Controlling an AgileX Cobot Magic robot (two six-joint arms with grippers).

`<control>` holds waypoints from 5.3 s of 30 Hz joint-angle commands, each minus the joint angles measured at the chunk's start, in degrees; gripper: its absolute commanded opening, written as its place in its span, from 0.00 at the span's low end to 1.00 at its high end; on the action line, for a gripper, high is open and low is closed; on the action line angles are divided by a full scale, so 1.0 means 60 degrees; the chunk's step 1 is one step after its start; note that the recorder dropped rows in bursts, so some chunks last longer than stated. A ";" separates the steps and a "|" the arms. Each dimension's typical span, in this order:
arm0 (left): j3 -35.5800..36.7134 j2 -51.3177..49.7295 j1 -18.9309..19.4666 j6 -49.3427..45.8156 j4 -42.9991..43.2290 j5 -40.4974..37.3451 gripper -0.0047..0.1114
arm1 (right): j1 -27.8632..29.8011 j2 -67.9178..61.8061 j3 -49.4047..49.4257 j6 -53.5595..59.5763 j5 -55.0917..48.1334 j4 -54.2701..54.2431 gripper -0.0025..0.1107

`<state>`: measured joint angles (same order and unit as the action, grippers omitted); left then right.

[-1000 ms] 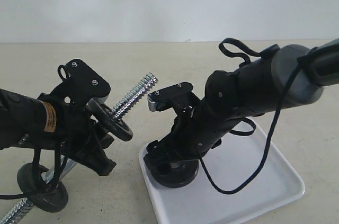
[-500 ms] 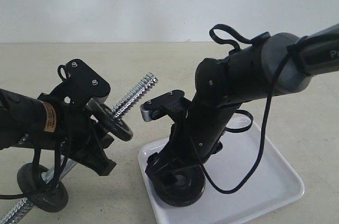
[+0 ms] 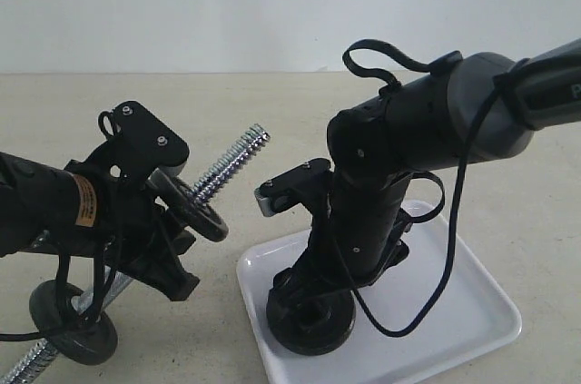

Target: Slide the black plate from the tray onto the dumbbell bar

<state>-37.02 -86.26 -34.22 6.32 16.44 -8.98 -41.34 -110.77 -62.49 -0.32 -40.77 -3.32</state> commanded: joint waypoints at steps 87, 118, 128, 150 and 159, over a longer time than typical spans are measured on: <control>-0.0288 0.0475 -0.0051 0.0510 -0.0407 0.1270 0.08 | -0.0824 0.0372 -0.1456 -0.0354 -0.3348 0.0080 0.95; -0.0288 0.0475 -0.0051 0.0506 -0.0407 0.1427 0.08 | -0.0824 0.0372 -0.0577 0.0110 -0.1364 -0.2113 0.95; -0.0288 0.0475 -0.0051 0.0506 -0.0407 0.1427 0.08 | -0.0824 0.0372 -0.0577 0.0053 -0.1234 -0.1345 0.95; -0.0288 0.0475 -0.0051 0.0506 -0.0407 0.1445 0.08 | -0.0860 0.0359 -0.0352 -0.0824 -0.0296 0.0109 0.95; -0.0288 0.0475 -0.0051 0.0506 -0.0380 0.1497 0.08 | -0.0860 0.0051 -0.0352 -0.0971 -0.0408 0.0109 0.95</control>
<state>-37.02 -86.26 -34.22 6.45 16.44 -8.98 -46.28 -109.28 -64.86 -6.10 -43.57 -3.29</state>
